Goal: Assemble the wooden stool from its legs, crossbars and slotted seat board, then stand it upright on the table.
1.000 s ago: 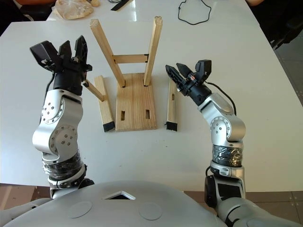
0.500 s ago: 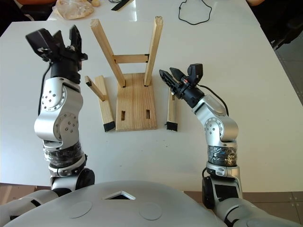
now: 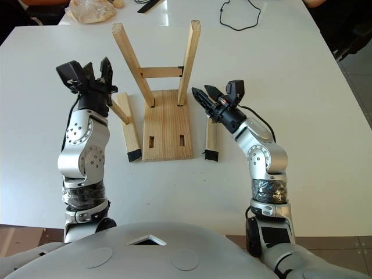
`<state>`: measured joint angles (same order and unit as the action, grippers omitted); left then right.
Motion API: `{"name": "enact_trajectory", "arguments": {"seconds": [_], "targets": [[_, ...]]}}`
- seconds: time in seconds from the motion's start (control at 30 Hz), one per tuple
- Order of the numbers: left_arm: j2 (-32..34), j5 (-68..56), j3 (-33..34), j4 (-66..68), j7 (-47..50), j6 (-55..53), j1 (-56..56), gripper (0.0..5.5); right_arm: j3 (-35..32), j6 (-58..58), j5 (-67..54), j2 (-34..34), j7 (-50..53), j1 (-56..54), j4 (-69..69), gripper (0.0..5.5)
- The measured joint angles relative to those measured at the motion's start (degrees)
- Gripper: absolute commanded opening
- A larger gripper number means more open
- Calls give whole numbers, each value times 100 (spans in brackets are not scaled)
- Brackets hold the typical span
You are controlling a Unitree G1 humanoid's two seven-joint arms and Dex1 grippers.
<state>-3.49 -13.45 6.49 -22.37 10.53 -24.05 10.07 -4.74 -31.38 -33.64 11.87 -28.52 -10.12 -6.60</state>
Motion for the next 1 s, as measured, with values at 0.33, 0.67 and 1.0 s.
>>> {"name": "enact_trajectory", "arguments": {"seconds": [0.33,0.67,1.0], "targets": [[155,339,274,-2061,461,-1356,-1444,289,40,-7,13,-23,52,535,-388,280],[1,-162,-210,-2187,50,-2476,-2523,393,63,5,117,89,2,529,-363,280],[9,-380,-580,-1783,-310,-3179,-2122,393,299,230,319,-32,-21,490,-175,280]]}}
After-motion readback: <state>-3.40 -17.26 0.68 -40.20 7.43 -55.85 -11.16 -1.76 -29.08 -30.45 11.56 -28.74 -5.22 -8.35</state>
